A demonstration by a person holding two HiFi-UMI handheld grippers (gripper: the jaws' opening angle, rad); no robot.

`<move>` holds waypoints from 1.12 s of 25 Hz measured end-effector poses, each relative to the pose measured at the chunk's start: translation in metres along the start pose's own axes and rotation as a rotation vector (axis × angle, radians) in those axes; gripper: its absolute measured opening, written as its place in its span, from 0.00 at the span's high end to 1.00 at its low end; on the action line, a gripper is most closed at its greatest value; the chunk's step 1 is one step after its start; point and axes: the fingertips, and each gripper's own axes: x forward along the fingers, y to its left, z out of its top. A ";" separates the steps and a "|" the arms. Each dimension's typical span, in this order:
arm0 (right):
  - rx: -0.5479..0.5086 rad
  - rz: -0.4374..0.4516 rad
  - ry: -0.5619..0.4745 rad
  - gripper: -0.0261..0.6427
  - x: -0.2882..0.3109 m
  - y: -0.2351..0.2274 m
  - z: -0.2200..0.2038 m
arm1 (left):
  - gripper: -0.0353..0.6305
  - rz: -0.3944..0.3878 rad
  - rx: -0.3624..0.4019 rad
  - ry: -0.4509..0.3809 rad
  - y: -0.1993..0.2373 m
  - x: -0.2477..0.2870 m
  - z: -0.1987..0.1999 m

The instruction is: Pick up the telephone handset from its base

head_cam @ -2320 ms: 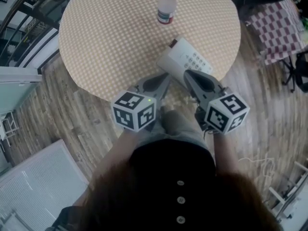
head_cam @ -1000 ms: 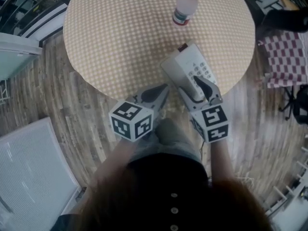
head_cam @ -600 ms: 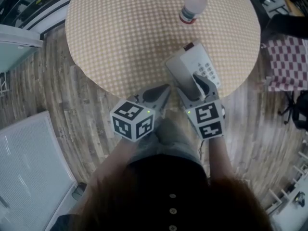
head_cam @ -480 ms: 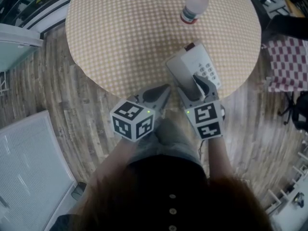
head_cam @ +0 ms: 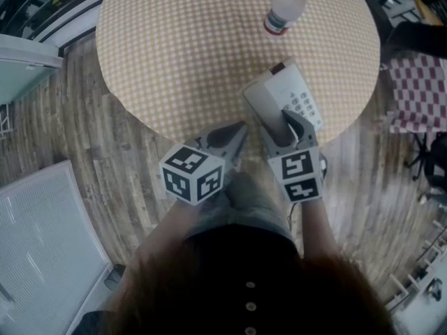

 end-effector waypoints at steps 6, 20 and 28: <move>0.006 0.001 -0.006 0.63 -0.002 -0.001 0.000 | 0.94 -0.006 0.013 0.005 -0.002 0.001 0.002; 0.062 -0.023 -0.112 0.63 -0.033 -0.014 0.028 | 0.94 -0.037 0.088 -0.001 -0.021 0.000 0.024; 0.161 -0.054 -0.234 0.63 -0.064 -0.037 0.058 | 0.94 -0.076 0.169 -0.033 -0.038 -0.002 0.055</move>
